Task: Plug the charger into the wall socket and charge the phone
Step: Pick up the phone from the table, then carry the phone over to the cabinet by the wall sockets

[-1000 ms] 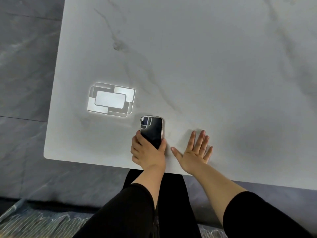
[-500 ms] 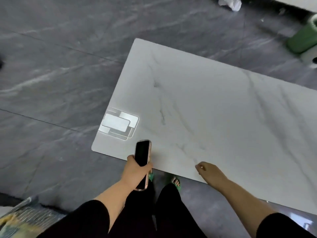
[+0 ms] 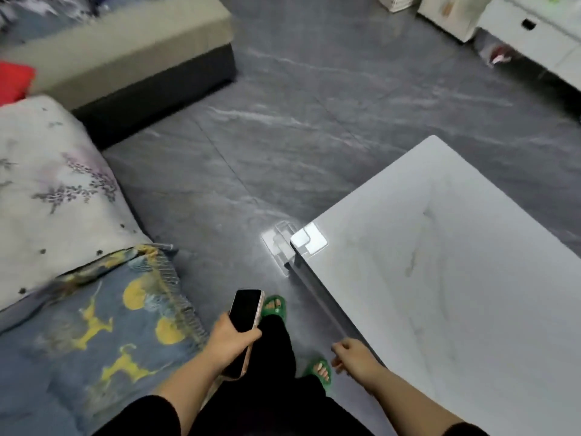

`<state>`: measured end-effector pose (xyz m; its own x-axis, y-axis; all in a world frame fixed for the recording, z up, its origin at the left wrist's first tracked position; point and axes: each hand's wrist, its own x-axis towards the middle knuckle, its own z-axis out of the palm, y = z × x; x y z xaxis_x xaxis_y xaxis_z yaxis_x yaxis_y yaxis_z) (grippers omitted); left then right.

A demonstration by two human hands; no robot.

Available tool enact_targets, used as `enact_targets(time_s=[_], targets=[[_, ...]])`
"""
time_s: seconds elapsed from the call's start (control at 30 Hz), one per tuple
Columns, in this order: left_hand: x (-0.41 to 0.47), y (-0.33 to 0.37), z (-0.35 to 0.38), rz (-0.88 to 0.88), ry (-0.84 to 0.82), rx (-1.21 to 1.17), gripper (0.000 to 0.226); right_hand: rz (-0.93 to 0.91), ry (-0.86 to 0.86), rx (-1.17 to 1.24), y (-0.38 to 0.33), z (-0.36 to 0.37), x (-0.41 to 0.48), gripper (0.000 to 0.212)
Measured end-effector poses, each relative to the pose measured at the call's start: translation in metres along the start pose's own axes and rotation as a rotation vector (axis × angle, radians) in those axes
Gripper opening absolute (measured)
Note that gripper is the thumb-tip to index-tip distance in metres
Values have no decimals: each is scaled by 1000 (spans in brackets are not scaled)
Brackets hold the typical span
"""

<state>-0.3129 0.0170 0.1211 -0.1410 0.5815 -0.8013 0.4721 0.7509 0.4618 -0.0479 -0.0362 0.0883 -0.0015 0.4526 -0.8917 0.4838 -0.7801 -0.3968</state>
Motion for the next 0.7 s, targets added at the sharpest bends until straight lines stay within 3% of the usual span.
enact_targets(time_s=[0.27, 0.47, 0.63, 0.7], targets=[[64, -25, -146, -85, 71, -178, 45, -197, 35, -103, -177, 17, 65, 24], [141, 9, -228, -118, 80, -161, 42, -79, 97, -87, -254, 19, 119, 23], [187, 83, -261, -113, 39, -177, 19, 50, 183, 83, -284, -4, 133, 24], [209, 121, -264, -86, 28, -164, 20, 128, 191, 141, -289, -19, 137, 23]])
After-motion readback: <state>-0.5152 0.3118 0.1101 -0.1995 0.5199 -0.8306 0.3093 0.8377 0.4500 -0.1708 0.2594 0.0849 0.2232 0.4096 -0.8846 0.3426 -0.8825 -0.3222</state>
